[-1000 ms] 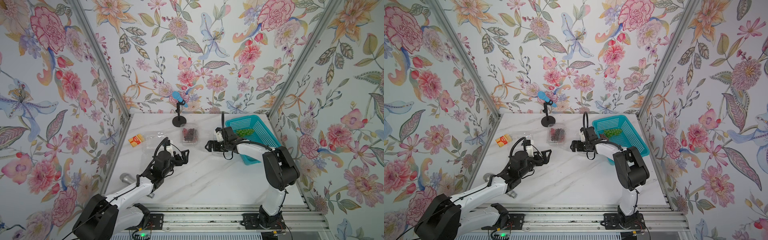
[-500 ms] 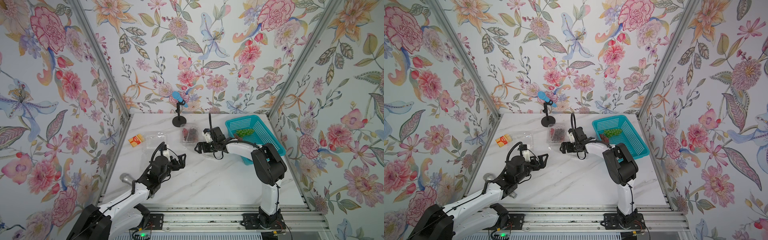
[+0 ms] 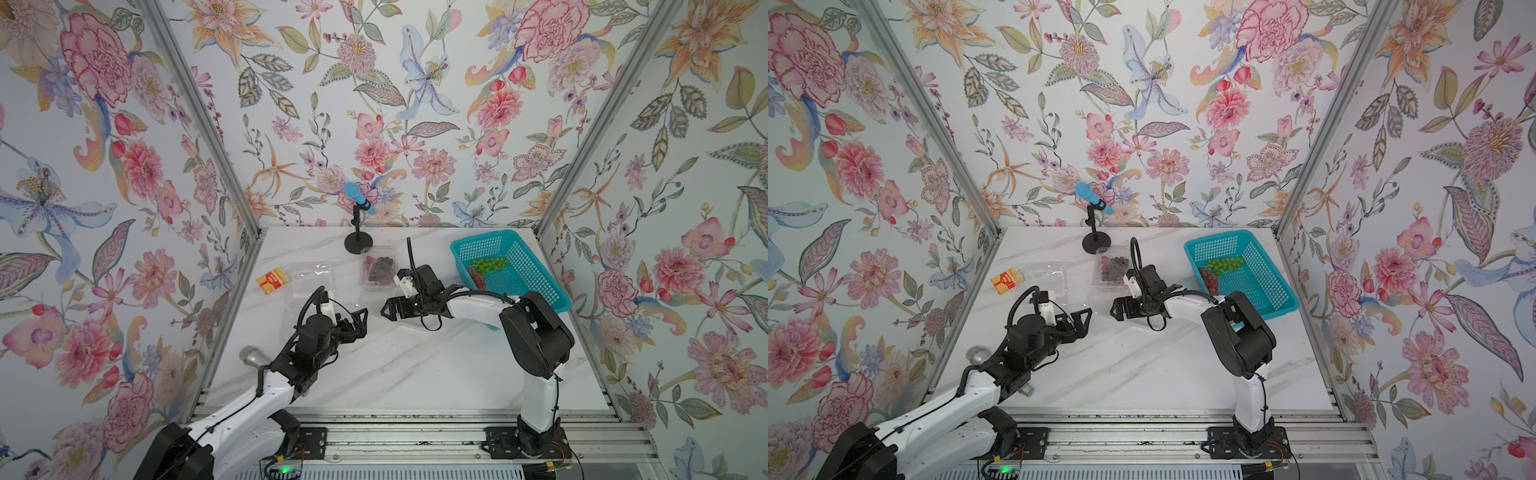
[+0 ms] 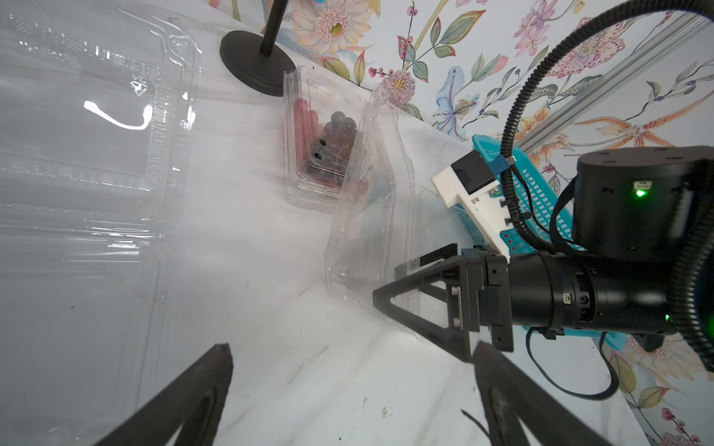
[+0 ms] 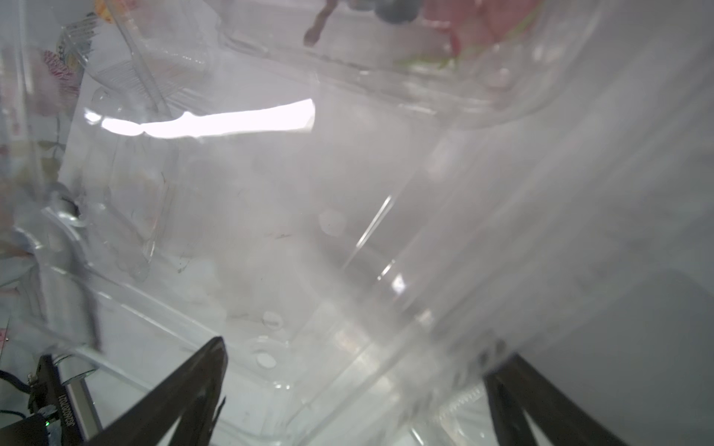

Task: Pack grapes into containers
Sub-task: Move the packing box to the center of the board.

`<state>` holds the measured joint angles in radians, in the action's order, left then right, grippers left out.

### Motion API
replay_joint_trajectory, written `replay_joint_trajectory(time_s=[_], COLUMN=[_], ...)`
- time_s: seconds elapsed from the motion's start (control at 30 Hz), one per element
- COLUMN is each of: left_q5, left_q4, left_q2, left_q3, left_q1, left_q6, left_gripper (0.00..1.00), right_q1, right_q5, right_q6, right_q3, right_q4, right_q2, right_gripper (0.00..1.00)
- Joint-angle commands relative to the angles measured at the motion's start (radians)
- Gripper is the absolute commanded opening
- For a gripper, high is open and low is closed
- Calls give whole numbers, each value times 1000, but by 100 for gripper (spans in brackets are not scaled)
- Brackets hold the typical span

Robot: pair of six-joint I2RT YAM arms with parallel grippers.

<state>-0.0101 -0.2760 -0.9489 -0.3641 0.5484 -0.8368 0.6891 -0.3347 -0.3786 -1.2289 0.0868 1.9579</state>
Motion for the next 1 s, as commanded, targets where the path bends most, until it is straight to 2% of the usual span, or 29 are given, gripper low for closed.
replay_joint_trajectory(time_s=[0.0,0.2,0.43,0.67,0.97], left_q5=[33,52,74,61,62], left_q4=[44,106,181,180,203], left_q2=[24,92,175,184,205], left_q3=[-3,-2,-4,14,25], left_q1=[-23,-64,-100,-113,-113], left_q6=[2,-3,11,5,5], left_gripper=[100,100,100,100,100], right_q1=[46,93,124,118,105], right_q5=[-26,-74,-75,-53,-73], right_q6=[-8,-36,-71,-202,-337], right_q3=[16,-15,-72,-155,-147], right_q4=[-6,-36,-38,-74,-198], right_q2=[-25,12,62,154,165], right_gripper=[100,100,100,100,100])
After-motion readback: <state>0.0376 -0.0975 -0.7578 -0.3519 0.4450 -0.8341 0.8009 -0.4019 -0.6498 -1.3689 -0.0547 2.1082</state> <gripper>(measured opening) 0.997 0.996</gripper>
